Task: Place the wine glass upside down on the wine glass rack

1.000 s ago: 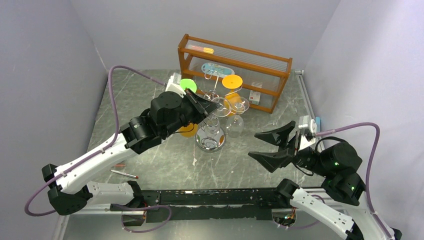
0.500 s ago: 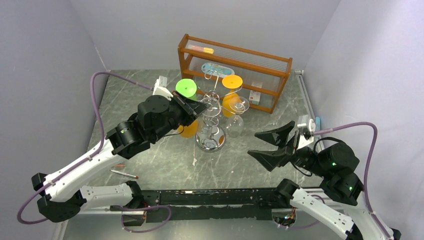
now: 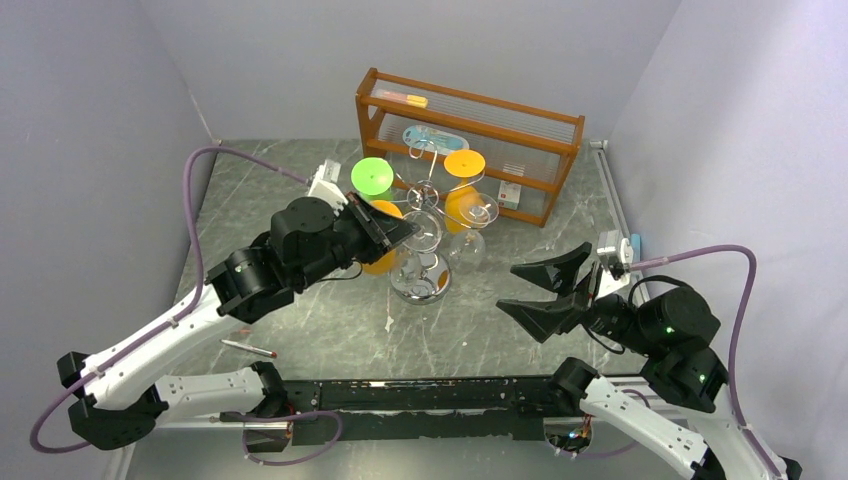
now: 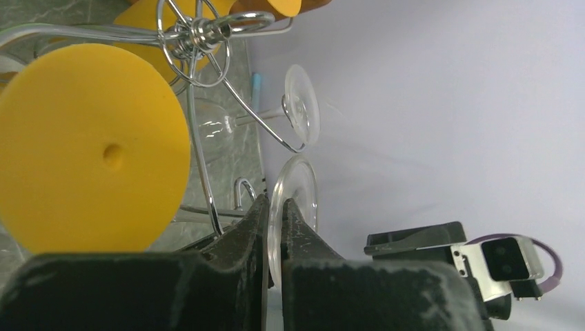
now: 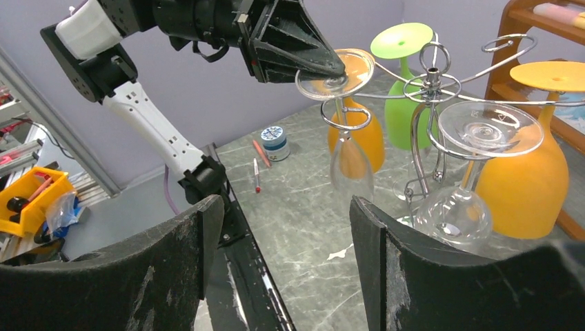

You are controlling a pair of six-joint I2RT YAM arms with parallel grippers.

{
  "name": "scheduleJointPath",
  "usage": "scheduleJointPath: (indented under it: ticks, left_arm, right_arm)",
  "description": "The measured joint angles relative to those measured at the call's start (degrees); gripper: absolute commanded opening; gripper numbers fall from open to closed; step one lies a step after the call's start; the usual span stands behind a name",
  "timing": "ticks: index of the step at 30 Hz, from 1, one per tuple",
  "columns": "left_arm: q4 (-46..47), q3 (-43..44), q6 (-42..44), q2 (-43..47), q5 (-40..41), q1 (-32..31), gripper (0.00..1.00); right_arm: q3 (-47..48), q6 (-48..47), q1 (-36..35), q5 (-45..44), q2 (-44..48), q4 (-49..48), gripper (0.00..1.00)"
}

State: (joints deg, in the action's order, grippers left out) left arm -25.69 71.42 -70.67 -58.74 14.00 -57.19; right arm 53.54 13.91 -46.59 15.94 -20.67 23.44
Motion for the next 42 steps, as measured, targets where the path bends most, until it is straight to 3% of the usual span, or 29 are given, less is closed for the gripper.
scheduleJointPath:
  ticks: [12,31,42]
  left_arm:
    - [-2.6,6.1,7.1,-6.8,-4.8,0.2,0.05]
    - [-4.2,6.3,8.6,-3.1,-5.9,0.2,0.05]
    - [-4.0,7.1,12.5,-4.7,-13.4,0.2,0.05]
  right_arm:
    - [-0.5,0.0,0.0,0.1,-0.4,0.0,0.71]
    - [-1.1,0.1,0.0,-0.3,-0.9,-0.3,0.71]
    - [-1.8,0.5,0.0,-1.2,-0.9,-0.6,0.71]
